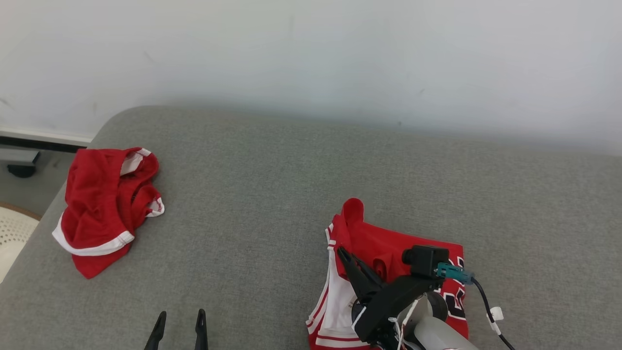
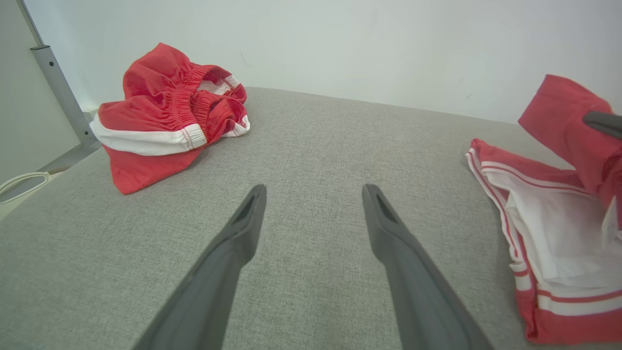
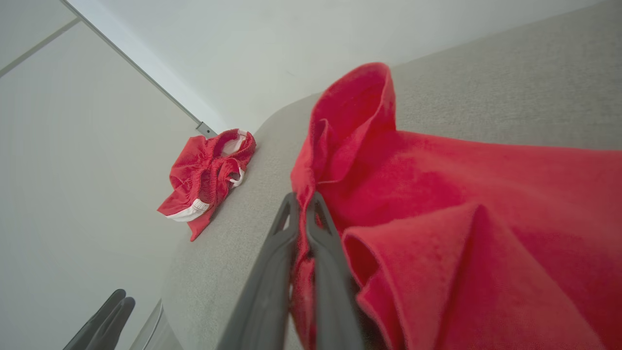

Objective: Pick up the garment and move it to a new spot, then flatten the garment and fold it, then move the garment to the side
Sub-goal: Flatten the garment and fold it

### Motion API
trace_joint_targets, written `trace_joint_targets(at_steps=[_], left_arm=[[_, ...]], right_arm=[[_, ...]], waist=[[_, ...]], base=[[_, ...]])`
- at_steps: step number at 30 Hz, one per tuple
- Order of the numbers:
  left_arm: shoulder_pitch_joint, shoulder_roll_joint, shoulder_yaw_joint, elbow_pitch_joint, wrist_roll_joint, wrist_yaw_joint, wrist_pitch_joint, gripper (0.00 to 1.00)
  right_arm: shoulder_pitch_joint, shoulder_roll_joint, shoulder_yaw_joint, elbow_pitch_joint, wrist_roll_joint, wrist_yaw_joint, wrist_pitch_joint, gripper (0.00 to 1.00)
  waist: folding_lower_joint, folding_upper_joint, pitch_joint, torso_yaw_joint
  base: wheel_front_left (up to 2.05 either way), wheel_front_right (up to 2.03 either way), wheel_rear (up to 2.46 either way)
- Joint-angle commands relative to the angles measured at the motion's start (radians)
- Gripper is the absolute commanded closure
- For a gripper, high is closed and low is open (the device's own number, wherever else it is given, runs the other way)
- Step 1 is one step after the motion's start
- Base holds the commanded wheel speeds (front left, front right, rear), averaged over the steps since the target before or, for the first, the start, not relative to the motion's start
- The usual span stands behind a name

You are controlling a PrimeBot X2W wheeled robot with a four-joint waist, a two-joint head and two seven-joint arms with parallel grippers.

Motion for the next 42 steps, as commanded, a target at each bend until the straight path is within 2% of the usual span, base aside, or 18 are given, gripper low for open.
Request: trace_joint_targets(at_steps=[1, 5, 6, 7, 8, 13, 17, 22, 28, 29, 30, 31, 32, 37, 42], left_arm=[[-0.020, 0.000, -0.005, 0.005, -0.003, 0.001, -0.003, 0.00], [-0.019, 0.000, -0.010, 0.012, -0.014, 0.007, -0.003, 0.00], [-0.020, 0.000, -0.010, 0.012, -0.015, 0.007, -0.003, 0.00], [-0.020, 0.000, -0.009, 0.012, -0.014, 0.008, -0.003, 0.00], [-0.019, 0.000, -0.006, 0.012, -0.016, 0.009, -0.003, 0.00], [-0.010, 0.000, 0.006, 0.013, -0.021, 0.015, -0.003, 0.00], [-0.001, 0.000, 0.013, 0.008, -0.024, 0.016, -0.003, 0.00], [0.009, 0.000, 0.020, -0.007, -0.024, 0.019, -0.003, 0.00], [0.016, 0.000, 0.029, -0.018, -0.025, 0.021, -0.003, 0.00], [0.016, 0.000, 0.031, -0.019, -0.025, 0.022, -0.003, 0.00], [0.016, 0.000, 0.031, -0.019, -0.025, 0.022, -0.003, 0.00], [0.016, 0.000, 0.032, -0.020, -0.026, 0.022, -0.003, 0.00], [0.014, 0.000, 0.033, -0.019, -0.029, 0.023, -0.003, 0.00], [0.003, 0.000, 0.031, -0.018, -0.030, 0.024, -0.003, 0.00], [-0.014, 0.000, 0.028, -0.016, -0.026, 0.020, -0.003, 0.00]], right_arm=[[-0.024, 0.000, 0.021, 0.038, 0.019, -0.002, -0.021, 1.00], [-0.066, 0.001, 0.083, 0.125, 0.075, -0.002, -0.059, 1.00], [-0.074, 0.001, 0.100, 0.126, 0.097, -0.002, -0.067, 0.70], [-0.079, 0.002, 0.115, 0.132, 0.117, -0.002, -0.074, 0.01], [-0.088, 0.001, 0.129, 0.137, 0.129, -0.002, -0.081, 0.00], [-0.130, 0.001, 0.161, 0.125, 0.157, -0.002, -0.121, 0.00], [-0.147, -0.017, 0.117, 0.070, 0.118, -0.002, -0.140, 0.00], [-0.073, -0.106, -0.056, -0.058, -0.021, -0.002, -0.140, 0.00], [0.078, -0.170, -0.263, -0.158, -0.159, -0.002, -0.140, 0.00], [0.101, -0.174, -0.281, -0.165, -0.185, -0.002, -0.140, 0.18], [0.101, -0.174, -0.281, -0.165, -0.185, -0.002, -0.140, 0.18], [0.122, -0.176, -0.298, -0.168, -0.205, -0.002, -0.140, 0.54], [0.159, -0.170, -0.316, -0.159, -0.230, -0.002, -0.140, 1.00], [0.185, -0.170, -0.298, -0.139, -0.297, -0.002, -0.140, 1.00], [0.171, -0.156, -0.231, -0.104, -0.387, -0.002, -0.140, 1.00]], waist=[[0.0000, 0.0000, 0.012, 0.019], [0.0000, 0.0000, 0.018, 0.025], [0.0000, 0.0000, 0.020, 0.024], [0.0000, 0.0000, 0.021, 0.023], [0.0000, 0.0000, 0.021, 0.019], [0.0000, 0.0000, 0.013, -0.002], [0.0000, 0.0000, 0.005, -0.018], [0.0000, 0.0000, 0.003, -0.035], [0.0000, 0.0000, 0.015, -0.047], [0.0000, 0.0000, 0.017, -0.049], [0.0000, 0.0000, 0.017, -0.049], [0.0000, 0.0000, 0.019, -0.051], [0.0000, 0.0000, 0.024, -0.055], [0.0000, 0.0000, 0.033, -0.057], [0.0000, 0.0000, 0.042, -0.053]], base=[[0.00, 0.00, 0.00], [0.00, 0.00, 0.00], [0.00, 0.00, 0.00], [0.00, 0.00, 0.00], [0.00, 0.00, 0.00], [0.00, 0.00, 0.00], [0.00, 0.00, 0.00], [0.00, 0.00, 0.00], [0.00, 0.00, 0.00], [0.00, 0.00, 0.00], [0.00, 0.00, 0.00], [0.00, 0.00, 0.00], [0.00, 0.00, 0.00], [0.00, 0.00, 0.00], [0.00, 0.00, 0.00]])
